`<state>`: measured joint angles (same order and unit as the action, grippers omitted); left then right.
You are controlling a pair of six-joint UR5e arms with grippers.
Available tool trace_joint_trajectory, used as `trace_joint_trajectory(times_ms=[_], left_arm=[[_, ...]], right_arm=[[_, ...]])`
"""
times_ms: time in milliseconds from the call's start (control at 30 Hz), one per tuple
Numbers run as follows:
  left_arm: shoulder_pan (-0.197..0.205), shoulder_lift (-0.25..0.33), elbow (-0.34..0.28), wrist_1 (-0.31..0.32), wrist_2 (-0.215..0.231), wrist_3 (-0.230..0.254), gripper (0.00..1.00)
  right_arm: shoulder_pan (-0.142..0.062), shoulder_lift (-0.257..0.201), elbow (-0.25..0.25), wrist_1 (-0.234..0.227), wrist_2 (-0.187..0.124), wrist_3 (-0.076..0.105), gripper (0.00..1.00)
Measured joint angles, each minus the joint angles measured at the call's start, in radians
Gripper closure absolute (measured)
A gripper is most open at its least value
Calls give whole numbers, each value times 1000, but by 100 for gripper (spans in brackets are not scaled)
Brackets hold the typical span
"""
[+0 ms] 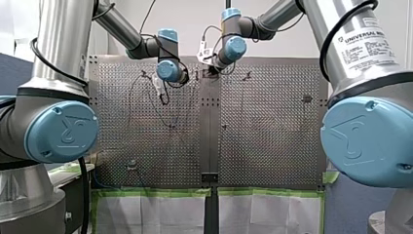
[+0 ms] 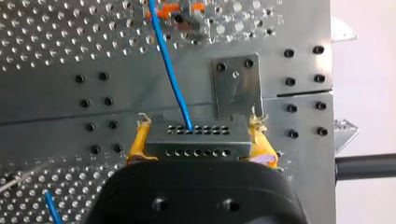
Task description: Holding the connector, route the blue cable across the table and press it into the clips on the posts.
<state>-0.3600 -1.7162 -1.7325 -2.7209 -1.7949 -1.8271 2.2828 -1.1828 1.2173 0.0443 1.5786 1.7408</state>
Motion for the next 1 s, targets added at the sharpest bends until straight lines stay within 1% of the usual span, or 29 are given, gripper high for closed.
trace_joint_trajectory(times_ms=[133,300,367,467,567,700,800,900,1000], left_arm=[[8,-11,9,7,16,0,100],[25,-14,30,8,21,-1,100],[31,-17,39,7,24,-1,100],[36,-33,58,-2,32,0,100],[39,-56,73,-4,31,1,100],[48,-78,87,11,31,-1,100],[55,-95,104,10,39,-1,100],[59,-116,125,5,40,1,100],[64,-138,148,15,44,-2,100]], right_arm=[[-11,4,-1,-2,-9,3,100],[-21,8,-5,-8,-37,5,100],[-24,12,-11,-8,-44,5,100],[-28,24,-22,-10,-57,6,100],[-35,37,-36,-10,-66,10,100],[-52,48,-57,-12,-76,20,100],[-67,60,-75,-12,-85,25,100],[-79,76,-95,-11,-91,27,100],[-90,87,-109,-11,-95,28,100]])
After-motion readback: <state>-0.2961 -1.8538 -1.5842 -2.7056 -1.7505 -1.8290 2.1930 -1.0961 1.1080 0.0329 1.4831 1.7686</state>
